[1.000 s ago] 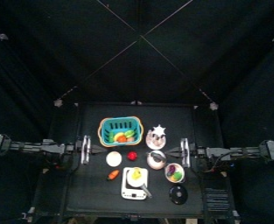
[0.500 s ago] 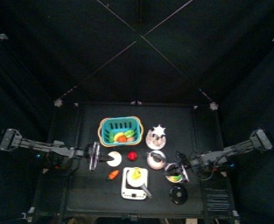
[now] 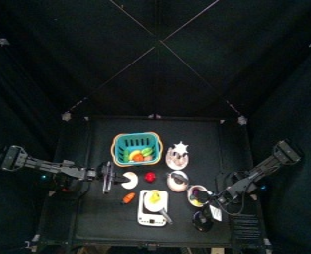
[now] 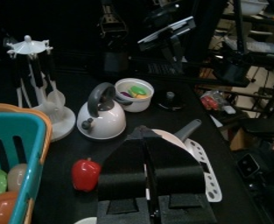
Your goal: Grab pot lid
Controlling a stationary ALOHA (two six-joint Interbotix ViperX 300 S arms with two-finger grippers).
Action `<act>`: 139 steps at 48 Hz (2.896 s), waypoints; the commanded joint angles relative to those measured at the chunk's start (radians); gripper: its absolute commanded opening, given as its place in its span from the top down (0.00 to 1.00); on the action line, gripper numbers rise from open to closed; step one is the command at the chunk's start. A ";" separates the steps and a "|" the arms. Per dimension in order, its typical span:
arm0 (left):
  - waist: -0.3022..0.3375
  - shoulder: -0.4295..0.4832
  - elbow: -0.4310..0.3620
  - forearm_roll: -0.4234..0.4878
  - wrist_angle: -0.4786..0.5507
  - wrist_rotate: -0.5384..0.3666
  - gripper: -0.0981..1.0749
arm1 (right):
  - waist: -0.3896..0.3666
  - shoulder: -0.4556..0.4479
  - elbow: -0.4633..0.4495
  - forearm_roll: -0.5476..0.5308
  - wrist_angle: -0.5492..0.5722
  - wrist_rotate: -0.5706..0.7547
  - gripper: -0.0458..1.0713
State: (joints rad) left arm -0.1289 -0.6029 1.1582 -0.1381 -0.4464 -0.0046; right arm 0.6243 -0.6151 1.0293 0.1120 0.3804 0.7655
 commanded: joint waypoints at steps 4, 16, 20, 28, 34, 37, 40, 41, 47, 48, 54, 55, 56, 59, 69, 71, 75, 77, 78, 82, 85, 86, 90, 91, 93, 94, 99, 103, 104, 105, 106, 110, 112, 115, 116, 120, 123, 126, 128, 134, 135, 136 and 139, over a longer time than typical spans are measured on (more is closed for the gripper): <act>-0.011 0.002 -0.006 -0.026 -0.009 0.000 0.95 | 0.021 0.061 -0.104 -0.071 0.164 0.077 0.80; -0.012 0.000 0.002 -0.020 -0.009 0.009 0.95 | 0.089 0.195 -0.153 -0.255 0.224 0.295 0.80; -0.005 0.002 0.003 -0.011 -0.009 0.009 0.95 | 0.126 0.232 -0.163 -0.327 0.239 0.388 0.80; 0.003 0.000 0.005 0.003 -0.009 0.009 0.95 | 0.204 0.282 -0.189 -0.485 0.291 0.592 0.80; 0.014 -0.006 0.005 0.003 -0.008 0.009 0.95 | 0.250 0.285 -0.186 -0.555 0.322 0.715 0.80; 0.017 -0.008 0.005 0.005 -0.008 0.009 0.95 | 0.268 0.287 -0.181 -0.560 0.341 0.770 0.80; 0.018 -0.008 0.006 0.005 -0.006 0.008 0.95 | 0.293 0.293 -0.186 -0.561 0.373 0.818 0.80; 0.018 -0.008 0.008 0.005 -0.005 0.008 0.95 | 0.301 0.299 -0.189 -0.565 0.385 0.831 0.79; 0.018 -0.009 0.012 0.003 -0.005 0.008 0.95 | 0.367 0.345 -0.227 -0.591 0.489 0.908 0.77; 0.018 -0.009 0.014 0.002 -0.005 0.008 0.95 | 0.379 0.356 -0.236 -0.598 0.506 0.923 0.77; 0.021 -0.009 0.025 0.002 -0.005 0.006 0.95 | 0.445 0.428 -0.279 -0.650 0.569 1.019 0.68; 0.023 -0.009 0.026 0.002 -0.005 0.005 0.95 | 0.449 0.437 -0.284 -0.661 0.572 1.032 0.67; 0.025 -0.009 0.026 0.000 -0.005 0.005 0.95 | 0.453 0.446 -0.285 -0.669 0.575 1.046 0.64; 0.028 -0.009 0.029 -0.005 -0.006 0.003 0.95 | 0.453 0.469 -0.288 -0.689 0.574 1.080 0.58; 0.029 -0.014 0.029 -0.020 -0.005 0.003 0.95 | 0.460 0.523 -0.291 -0.692 0.561 1.146 0.36; 0.031 -0.015 0.031 -0.018 -0.005 0.005 0.95 | 0.465 0.537 -0.299 -0.695 0.560 1.150 0.35; 0.035 -0.026 0.035 -0.018 -0.005 0.005 0.95 | 0.472 0.558 -0.308 -0.690 0.560 1.161 0.33; 0.038 -0.032 0.037 -0.020 -0.005 0.005 0.95 | 0.476 0.571 -0.310 -0.687 0.560 1.172 0.32; 0.040 -0.038 0.040 -0.018 -0.005 0.003 0.95 | 0.476 0.574 -0.311 -0.686 0.560 1.177 0.32; 0.041 -0.054 0.049 -0.020 -0.005 0.000 0.95 | 0.480 0.588 -0.311 -0.675 0.560 1.189 0.32; 0.038 -0.067 0.058 -0.023 -0.005 0.000 0.95 | 0.486 0.589 -0.308 -0.675 0.558 1.190 0.32; 0.037 -0.071 0.058 -0.025 -0.005 0.000 0.95 | 0.488 0.589 -0.308 -0.675 0.560 1.192 0.32; 0.037 -0.084 0.066 -0.040 -0.005 0.000 0.95 | 0.488 0.591 -0.305 -0.664 0.558 1.192 0.32; 0.037 -0.087 0.067 -0.044 -0.006 0.000 0.95 | 0.488 0.591 -0.304 -0.661 0.558 1.192 0.32; 0.035 -0.091 0.071 -0.054 -0.005 0.000 0.95 | 0.488 0.594 -0.302 -0.660 0.558 1.192 0.32; 0.035 -0.092 0.071 -0.057 -0.006 0.000 0.95 | 0.488 0.594 -0.299 -0.658 0.558 1.193 0.32; 0.035 -0.092 0.077 -0.069 -0.006 0.000 0.95 | 0.485 0.601 -0.296 -0.658 0.548 1.192 0.30; 0.035 -0.092 0.080 -0.071 -0.006 0.000 0.95 | 0.485 0.604 -0.291 -0.657 0.543 1.192 0.26; 0.035 -0.092 0.080 -0.071 -0.006 0.000 0.95 | 0.483 0.606 -0.288 -0.658 0.545 1.193 0.26; 0.034 -0.092 0.080 -0.071 -0.005 0.000 0.95 | 0.483 0.606 -0.288 -0.657 0.543 1.193 0.25; 0.034 -0.092 0.080 -0.071 -0.005 0.000 0.95 | 0.483 0.606 -0.288 -0.657 0.545 1.193 0.24; 0.034 -0.092 0.080 -0.069 -0.005 0.002 0.95 | 0.483 0.606 -0.291 -0.653 0.543 1.193 0.21; 0.032 -0.092 0.080 -0.071 -0.003 0.002 0.95 | 0.483 0.606 -0.288 -0.653 0.543 1.192 0.21; 0.032 -0.092 0.080 -0.069 -0.005 0.002 0.95 | 0.483 0.607 -0.285 -0.650 0.543 1.192 0.21; 0.034 -0.092 0.080 -0.069 -0.005 0.002 0.95 | 0.482 0.609 -0.284 -0.649 0.543 1.192 0.21; 0.032 -0.092 0.080 -0.071 -0.005 0.002 0.95 | 0.480 0.615 -0.275 -0.643 0.543 1.192 0.21; 0.034 -0.092 0.080 -0.069 -0.005 0.002 0.95 | 0.480 0.615 -0.278 -0.644 0.545 1.192 0.21; 0.034 -0.092 0.080 -0.071 -0.005 0.000 0.95 | 0.482 0.612 -0.285 -0.650 0.548 1.190 0.21; 0.032 -0.092 0.080 -0.071 -0.005 0.000 0.95 | 0.483 0.611 -0.290 -0.653 0.552 1.190 0.21; 0.032 -0.092 0.080 -0.077 -0.005 0.000 0.95 | 0.491 0.604 -0.296 -0.655 0.581 1.190 0.21; 0.032 -0.092 0.080 -0.077 -0.005 0.000 0.95 | 0.491 0.603 -0.298 -0.655 0.586 1.190 0.21; 0.032 -0.092 0.080 -0.078 -0.005 0.000 0.95 | 0.491 0.603 -0.299 -0.653 0.592 1.190 0.21; 0.032 -0.092 0.080 -0.080 -0.005 0.000 0.95 | 0.494 0.594 -0.302 -0.652 0.609 1.190 0.21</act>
State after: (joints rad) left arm -0.0951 -0.6964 1.2502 -0.2163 -0.4464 -0.0031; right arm 1.1137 0.0015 0.7378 -0.5446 0.9710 1.9528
